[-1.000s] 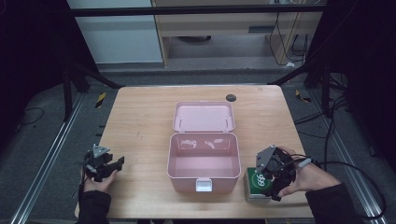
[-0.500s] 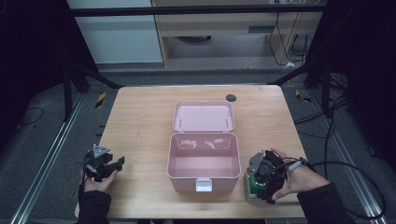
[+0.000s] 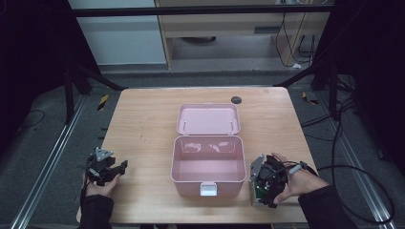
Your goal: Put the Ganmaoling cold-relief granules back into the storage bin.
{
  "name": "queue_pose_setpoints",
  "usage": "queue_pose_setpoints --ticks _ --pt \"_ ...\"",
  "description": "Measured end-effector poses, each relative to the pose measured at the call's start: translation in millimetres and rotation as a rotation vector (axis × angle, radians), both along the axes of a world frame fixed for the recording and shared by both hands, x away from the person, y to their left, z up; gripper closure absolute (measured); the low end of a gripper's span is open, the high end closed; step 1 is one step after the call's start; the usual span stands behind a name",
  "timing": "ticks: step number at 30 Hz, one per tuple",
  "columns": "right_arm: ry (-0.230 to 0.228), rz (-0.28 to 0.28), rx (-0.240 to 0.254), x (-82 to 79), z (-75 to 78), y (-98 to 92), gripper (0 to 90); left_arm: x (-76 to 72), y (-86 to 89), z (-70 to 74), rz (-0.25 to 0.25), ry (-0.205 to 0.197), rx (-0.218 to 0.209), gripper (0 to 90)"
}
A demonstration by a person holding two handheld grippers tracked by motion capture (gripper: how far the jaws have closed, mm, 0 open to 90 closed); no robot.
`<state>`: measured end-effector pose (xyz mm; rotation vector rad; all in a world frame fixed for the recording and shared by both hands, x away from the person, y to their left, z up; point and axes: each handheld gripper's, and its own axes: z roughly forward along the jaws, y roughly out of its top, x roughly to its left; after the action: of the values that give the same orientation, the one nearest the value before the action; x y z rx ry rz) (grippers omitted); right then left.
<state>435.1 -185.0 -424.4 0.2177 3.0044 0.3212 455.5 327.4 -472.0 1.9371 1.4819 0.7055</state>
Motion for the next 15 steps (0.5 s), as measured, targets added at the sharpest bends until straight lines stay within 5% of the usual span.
queue_pose_setpoints --ticks 15 --pt "0.028 0.004 -0.028 3.3 -6.9 1.5 1.8 0.0 -0.3 0.1 -0.001 -0.001 0.002 47.4"
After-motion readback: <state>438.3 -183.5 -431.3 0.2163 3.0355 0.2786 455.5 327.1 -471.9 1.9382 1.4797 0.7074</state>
